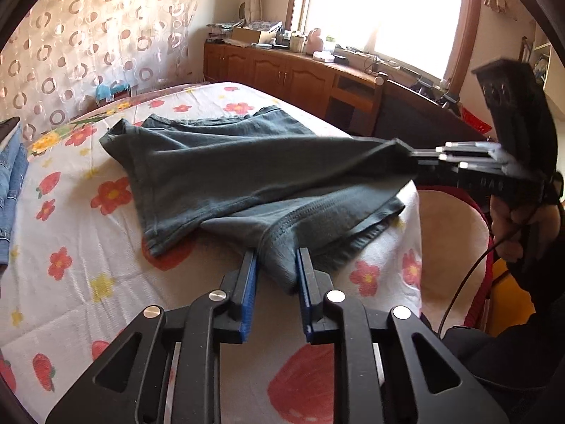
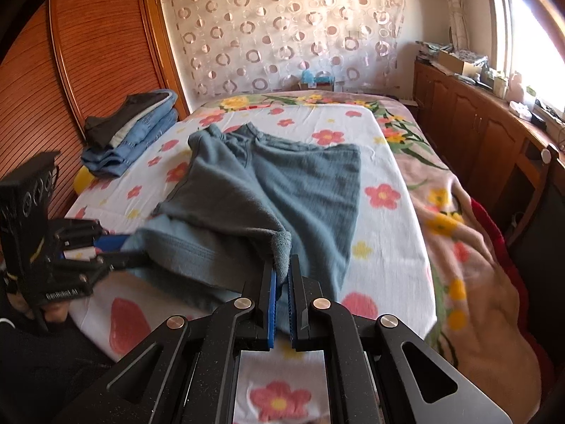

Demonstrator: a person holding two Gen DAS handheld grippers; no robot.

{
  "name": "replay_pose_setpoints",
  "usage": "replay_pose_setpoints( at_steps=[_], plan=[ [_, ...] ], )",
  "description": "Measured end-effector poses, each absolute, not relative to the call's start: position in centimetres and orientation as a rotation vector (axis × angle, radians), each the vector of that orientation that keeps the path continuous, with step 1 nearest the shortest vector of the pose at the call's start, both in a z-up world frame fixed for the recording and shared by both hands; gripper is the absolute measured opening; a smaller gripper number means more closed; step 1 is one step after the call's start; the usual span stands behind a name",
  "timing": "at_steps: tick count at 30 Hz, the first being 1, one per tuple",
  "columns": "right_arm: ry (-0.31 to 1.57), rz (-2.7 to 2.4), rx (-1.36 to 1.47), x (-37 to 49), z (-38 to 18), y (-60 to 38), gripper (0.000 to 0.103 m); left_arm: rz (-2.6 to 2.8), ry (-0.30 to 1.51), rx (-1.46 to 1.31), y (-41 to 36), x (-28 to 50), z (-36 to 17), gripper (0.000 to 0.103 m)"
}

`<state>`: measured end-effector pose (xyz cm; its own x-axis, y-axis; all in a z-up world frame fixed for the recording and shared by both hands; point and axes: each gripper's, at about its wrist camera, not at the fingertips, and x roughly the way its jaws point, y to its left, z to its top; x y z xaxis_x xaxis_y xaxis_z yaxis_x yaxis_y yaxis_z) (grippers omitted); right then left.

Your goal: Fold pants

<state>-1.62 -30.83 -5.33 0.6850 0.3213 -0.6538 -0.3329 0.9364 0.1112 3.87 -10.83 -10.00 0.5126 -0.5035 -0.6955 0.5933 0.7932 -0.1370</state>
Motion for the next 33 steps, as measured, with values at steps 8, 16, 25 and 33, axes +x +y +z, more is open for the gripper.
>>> replay_pose_setpoints(
  at_steps=[8,16,25,33],
  plan=[
    [0.793,0.325,0.005,-1.6,-7.6,-31.8,0.005,-0.645,0.8,0.102,-10.4,4.4,-10.0,0.045],
    [0.778,0.315,-0.005,-1.8,-7.6,-31.4,0.005,-0.586,0.797,0.08,-9.8,5.6,-10.0,0.047],
    [0.677,0.287,-0.056,-4.0,-4.6,-30.8,0.029,-0.522,0.751,0.05,-8.4,6.4,-8.5,0.047],
    [0.617,0.309,-0.066,-4.8,-3.0,-29.5,0.029,-0.485,0.72,0.049,-7.2,6.4,-7.5,0.047]
  ],
)
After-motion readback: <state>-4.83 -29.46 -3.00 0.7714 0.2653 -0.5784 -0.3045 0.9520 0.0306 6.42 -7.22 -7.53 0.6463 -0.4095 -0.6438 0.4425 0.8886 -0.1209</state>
